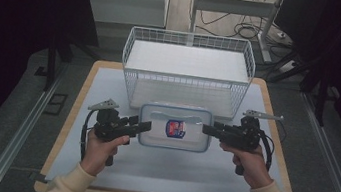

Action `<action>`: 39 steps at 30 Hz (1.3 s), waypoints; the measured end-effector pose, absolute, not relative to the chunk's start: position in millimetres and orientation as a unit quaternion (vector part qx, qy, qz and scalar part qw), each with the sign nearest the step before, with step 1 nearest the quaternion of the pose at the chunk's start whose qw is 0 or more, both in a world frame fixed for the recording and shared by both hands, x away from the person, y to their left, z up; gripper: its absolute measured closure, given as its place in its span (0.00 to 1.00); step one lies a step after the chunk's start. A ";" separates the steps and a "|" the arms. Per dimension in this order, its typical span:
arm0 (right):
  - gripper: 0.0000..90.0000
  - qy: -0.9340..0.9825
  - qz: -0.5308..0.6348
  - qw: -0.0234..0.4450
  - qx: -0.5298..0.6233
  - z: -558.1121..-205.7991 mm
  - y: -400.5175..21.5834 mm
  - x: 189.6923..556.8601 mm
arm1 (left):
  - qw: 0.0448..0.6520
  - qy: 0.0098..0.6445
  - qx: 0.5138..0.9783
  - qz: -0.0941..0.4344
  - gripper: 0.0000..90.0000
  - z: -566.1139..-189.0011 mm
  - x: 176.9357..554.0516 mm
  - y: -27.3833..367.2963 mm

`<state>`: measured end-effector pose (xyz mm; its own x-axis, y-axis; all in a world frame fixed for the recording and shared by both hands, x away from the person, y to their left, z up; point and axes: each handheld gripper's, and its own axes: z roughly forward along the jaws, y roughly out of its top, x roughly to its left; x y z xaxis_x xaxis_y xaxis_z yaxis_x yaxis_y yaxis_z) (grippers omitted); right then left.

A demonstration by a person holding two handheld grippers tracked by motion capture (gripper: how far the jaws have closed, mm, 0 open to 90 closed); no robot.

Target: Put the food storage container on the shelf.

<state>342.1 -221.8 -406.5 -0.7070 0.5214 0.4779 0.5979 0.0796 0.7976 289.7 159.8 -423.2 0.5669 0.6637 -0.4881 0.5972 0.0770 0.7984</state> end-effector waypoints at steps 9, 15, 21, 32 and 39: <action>0.57 -0.735 -0.569 0.011 -0.367 -379.0 -221.8 358.1 | 0.579 0.458 0.673 0.038 0.51 -401.0 306.4 158.7; 0.57 -0.732 -0.578 0.002 -0.361 -357.6 -220.2 373.9 | 0.586 0.453 0.670 0.050 0.51 -378.4 322.4 160.0; 0.57 -0.729 -0.585 -0.003 -0.355 -336.8 -217.1 394.7 | 0.587 0.446 0.673 0.067 0.51 -354.9 341.3 162.5; 0.56 -0.733 -0.582 -0.017 -0.351 -305.0 -210.0 425.3 | 0.591 0.437 0.674 0.072 0.52 -327.8 374.7 168.1; 0.56 -0.732 -0.581 -0.016 -0.356 -291.6 -206.4 447.1 | 0.593 0.432 0.676 0.074 0.52 -314.3 399.4 172.1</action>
<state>447.1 -206.4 -291.6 -0.7461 0.5397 0.3901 0.5020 0.0710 0.8619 399.4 172.1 -314.3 0.6160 0.6716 -0.4117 0.4956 0.0759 0.8652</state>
